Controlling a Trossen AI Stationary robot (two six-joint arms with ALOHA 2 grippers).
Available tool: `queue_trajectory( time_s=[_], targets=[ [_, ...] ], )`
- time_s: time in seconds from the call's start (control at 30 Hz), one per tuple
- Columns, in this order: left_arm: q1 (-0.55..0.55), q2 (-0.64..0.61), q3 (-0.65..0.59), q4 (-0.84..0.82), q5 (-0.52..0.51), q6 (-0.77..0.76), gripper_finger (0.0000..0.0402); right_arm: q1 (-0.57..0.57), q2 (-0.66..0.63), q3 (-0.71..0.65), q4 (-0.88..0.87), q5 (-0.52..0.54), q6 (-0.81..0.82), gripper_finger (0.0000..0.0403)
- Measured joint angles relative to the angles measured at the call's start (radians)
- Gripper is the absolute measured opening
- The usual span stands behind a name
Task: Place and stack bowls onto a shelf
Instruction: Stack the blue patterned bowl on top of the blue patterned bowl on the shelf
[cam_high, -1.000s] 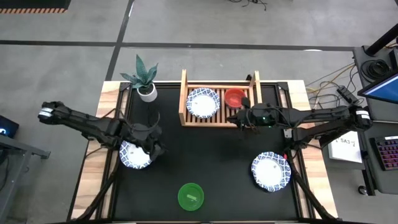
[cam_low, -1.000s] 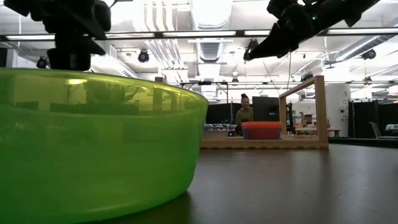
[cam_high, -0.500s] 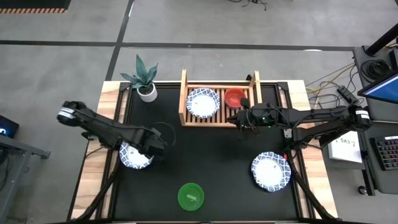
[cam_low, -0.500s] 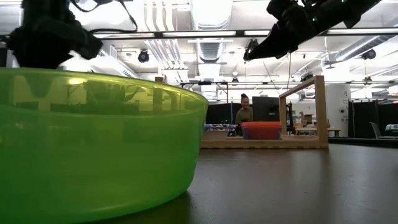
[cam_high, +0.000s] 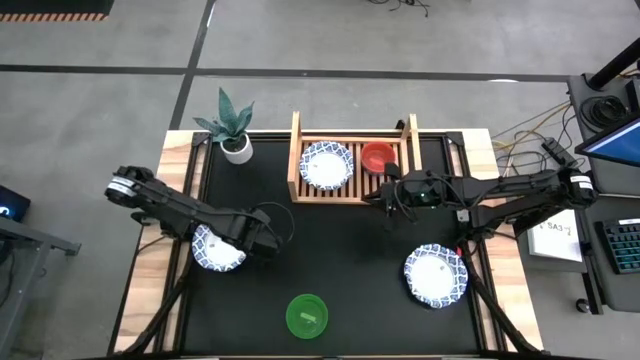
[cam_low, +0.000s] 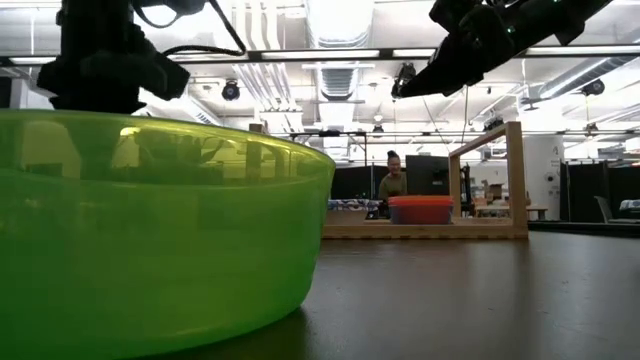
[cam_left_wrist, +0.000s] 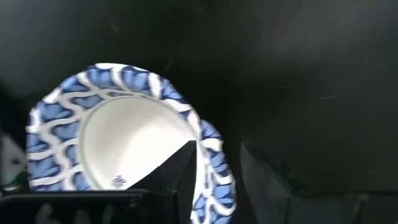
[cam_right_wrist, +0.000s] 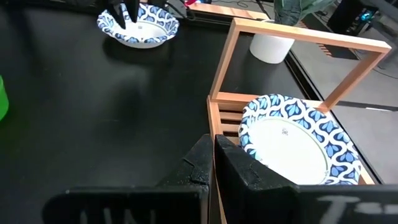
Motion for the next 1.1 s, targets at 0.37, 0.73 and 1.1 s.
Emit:
queue_trajectory(
  time_s=[0.37,0.73,1.1],
  targets=[
    [-0.061,0.054,-0.102,0.128,0.001,-0.112,0.0173,0.0,0.0,-0.001,0.001,0.0,-0.005,0.0009],
    [-0.074,0.133,-0.101,0.155,0.013,-0.055,0.0081,0.0,0.0,-0.001,0.008,0.002,-0.007,0.0009],
    [-0.128,0.058,-0.078,0.139,0.13,0.175,0.0004,0.0,0.0,-0.005,0.008,0.003,-0.01,0.0009]
  ],
)
